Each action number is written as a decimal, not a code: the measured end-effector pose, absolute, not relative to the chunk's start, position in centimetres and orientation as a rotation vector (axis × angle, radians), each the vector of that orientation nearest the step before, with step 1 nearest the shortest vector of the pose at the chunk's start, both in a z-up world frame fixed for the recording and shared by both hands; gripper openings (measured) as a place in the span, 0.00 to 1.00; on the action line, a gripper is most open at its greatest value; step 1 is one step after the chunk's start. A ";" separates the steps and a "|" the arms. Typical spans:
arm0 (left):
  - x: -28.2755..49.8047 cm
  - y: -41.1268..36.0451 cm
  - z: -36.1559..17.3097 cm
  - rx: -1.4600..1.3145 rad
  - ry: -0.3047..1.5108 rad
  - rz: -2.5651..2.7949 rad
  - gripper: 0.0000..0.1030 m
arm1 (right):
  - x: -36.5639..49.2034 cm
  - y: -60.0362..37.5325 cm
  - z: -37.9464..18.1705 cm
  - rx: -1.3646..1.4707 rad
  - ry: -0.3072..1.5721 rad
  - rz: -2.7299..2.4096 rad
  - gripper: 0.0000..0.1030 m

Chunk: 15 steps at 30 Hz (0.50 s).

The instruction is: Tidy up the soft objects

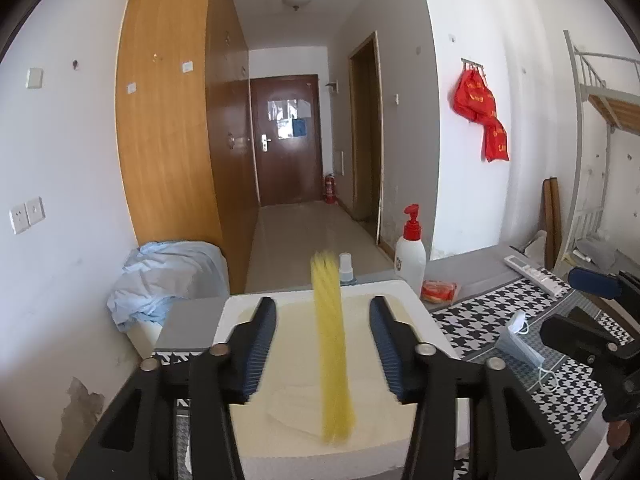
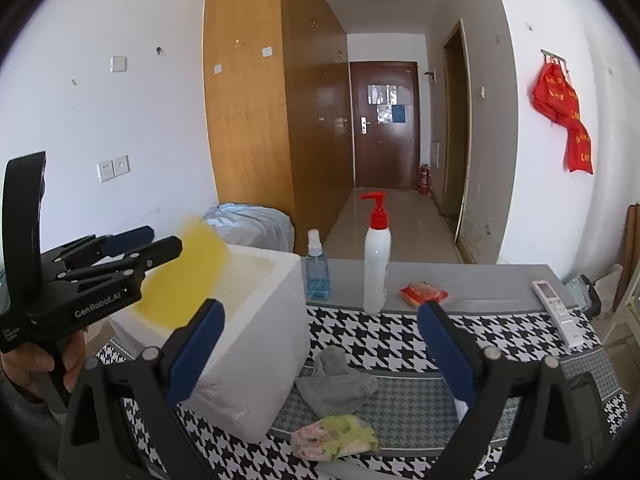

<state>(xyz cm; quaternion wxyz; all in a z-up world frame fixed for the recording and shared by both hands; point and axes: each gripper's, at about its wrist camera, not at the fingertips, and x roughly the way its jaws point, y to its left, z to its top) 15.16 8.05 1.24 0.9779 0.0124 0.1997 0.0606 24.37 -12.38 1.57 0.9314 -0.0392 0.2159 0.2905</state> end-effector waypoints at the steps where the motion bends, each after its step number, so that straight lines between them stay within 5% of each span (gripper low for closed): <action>1: 15.2 8.1 1.2 0.028 0.405 0.124 0.53 | 24.5 -12.5 1.5 -0.076 0.444 0.594 0.96; 6: 14.7 7.9 1.4 0.026 0.379 0.139 0.93 | 24.6 -13.0 1.4 -0.069 0.446 0.588 0.96; 15: 13.3 6.9 2.3 0.032 0.333 0.130 0.99 | 23.8 -14.2 1.7 -0.077 0.431 0.578 0.96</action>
